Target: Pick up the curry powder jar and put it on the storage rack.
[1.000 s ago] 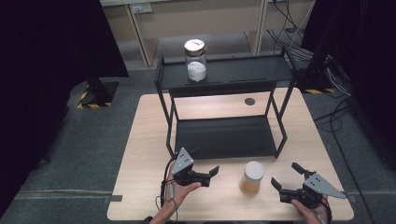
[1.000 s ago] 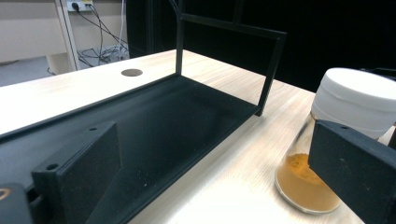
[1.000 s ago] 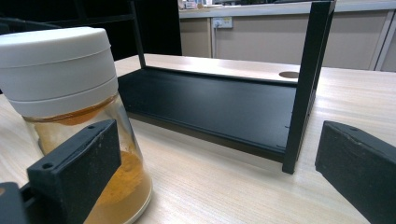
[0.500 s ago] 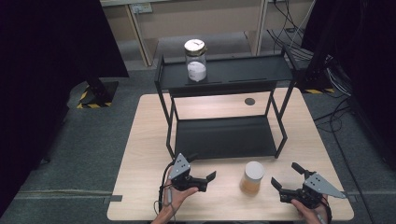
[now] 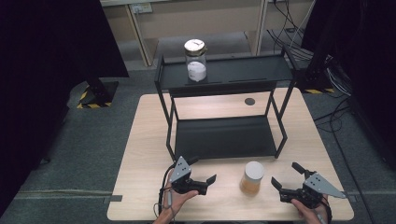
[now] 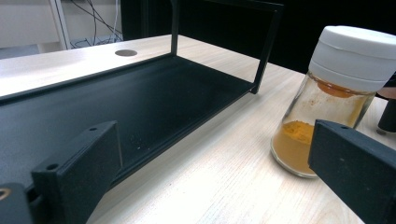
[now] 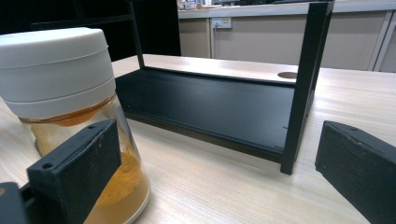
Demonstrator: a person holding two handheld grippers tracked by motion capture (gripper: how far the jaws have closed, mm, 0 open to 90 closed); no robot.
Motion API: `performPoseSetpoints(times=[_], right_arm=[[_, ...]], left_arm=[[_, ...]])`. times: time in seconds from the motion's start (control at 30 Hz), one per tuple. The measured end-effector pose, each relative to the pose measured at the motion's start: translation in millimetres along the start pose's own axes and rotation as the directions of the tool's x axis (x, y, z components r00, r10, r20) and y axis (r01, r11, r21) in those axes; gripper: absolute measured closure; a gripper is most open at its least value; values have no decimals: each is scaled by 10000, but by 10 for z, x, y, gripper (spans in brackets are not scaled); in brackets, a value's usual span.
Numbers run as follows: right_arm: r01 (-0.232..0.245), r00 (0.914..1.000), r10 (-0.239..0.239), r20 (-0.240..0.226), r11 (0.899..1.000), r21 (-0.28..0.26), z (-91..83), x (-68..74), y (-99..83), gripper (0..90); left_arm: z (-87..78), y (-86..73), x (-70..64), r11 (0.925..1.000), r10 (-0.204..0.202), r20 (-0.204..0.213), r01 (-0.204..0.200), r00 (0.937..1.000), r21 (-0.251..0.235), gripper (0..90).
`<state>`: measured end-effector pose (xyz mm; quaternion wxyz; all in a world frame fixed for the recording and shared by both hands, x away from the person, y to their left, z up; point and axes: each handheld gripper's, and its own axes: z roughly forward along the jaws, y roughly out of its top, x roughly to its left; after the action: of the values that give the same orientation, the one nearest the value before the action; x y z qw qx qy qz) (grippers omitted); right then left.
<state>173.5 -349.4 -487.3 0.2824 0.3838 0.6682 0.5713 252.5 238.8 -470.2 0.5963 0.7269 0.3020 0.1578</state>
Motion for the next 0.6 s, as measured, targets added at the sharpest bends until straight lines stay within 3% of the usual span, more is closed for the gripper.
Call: performPoseSetpoints(times=[0.6], right_arm=[[36, 9999, -36, -109, 10000, 12, 0, -9, 10, 5]], left_arm=[[-35, -21, -4, 10000, -44, -151, 42, 9999, -83, 21]])
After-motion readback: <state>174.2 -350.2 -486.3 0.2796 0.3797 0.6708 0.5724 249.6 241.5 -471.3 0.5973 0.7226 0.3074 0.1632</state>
